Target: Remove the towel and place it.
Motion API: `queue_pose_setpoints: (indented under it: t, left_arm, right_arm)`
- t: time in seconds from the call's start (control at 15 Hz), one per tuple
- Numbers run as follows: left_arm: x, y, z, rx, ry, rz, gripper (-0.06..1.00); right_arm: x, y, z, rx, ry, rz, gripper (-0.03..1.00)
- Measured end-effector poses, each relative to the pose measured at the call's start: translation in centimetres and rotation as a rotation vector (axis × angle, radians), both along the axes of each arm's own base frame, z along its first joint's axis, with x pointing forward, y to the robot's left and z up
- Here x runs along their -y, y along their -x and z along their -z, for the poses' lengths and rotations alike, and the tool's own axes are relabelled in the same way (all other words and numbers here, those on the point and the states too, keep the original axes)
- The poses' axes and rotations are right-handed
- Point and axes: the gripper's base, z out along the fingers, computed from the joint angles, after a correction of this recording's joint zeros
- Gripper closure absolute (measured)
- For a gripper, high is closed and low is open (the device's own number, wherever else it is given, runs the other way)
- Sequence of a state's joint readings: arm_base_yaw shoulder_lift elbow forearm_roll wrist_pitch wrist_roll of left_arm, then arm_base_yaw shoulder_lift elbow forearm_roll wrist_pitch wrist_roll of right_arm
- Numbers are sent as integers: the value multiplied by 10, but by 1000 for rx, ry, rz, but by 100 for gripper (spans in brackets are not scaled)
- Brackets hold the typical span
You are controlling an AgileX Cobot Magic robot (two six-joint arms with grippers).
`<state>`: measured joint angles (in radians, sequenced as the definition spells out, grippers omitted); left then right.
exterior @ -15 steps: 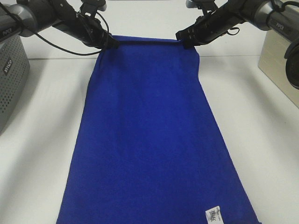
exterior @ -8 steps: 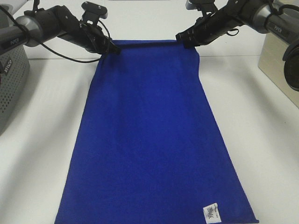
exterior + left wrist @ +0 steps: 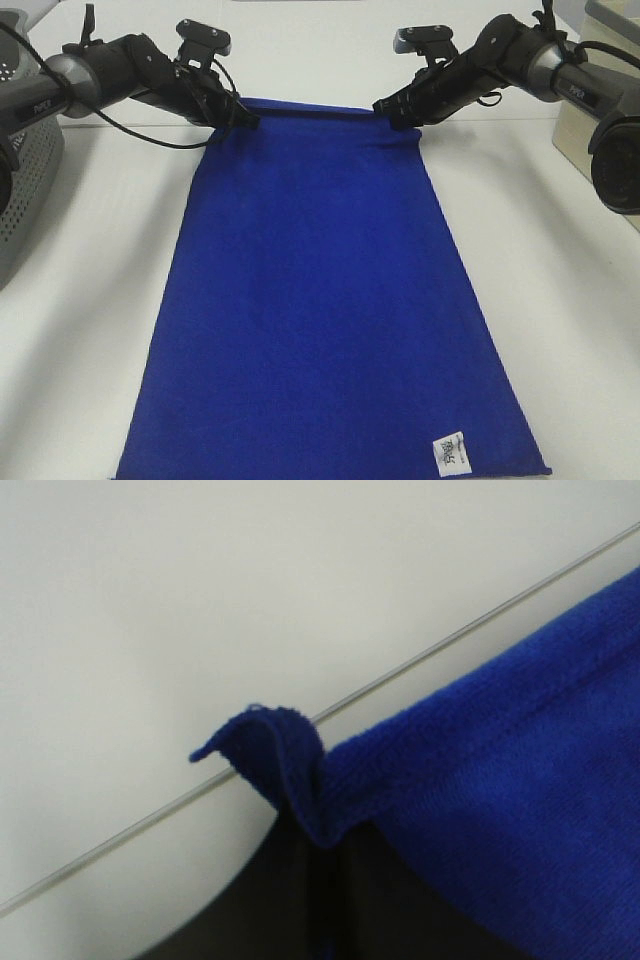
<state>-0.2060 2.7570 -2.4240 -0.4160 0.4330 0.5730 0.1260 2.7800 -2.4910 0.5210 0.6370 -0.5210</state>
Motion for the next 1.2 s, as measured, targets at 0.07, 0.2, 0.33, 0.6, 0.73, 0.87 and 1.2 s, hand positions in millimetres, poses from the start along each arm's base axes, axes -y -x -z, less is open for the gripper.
queue_pose_setpoints:
  t: [0.07, 0.2, 0.33, 0.6, 0.73, 0.87, 1.2]
  left_arm:
    - [0, 0, 2, 4, 0, -4, 92]
    - [-1, -2, 3, 19, 0, -11, 92]
    - [-1, -3, 2, 36, -2, -17, 92]
    - [-2, -4, 1, 51, -7, -21, 77]
    - [-2, -4, 1, 53, -9, -21, 54]
    - [-3, -5, -1, 72, 10, -44, 37]
    - [-4, -7, -2, 75, 60, -96, 33]
  right_arm:
    - [0, 0, 1, 3, 0, 2, 92]
    - [0, -2, 3, 18, -10, 15, 88]
    - [-1, -4, 1, 45, -29, 24, 75]
    - [-1, -5, 0, 57, -51, 36, 40]
    - [-1, -5, 0, 55, -50, 32, 38]
    - [-2, -4, 0, 68, -18, -8, 37]
    - [-3, -1, 2, 47, 4, -57, 37]
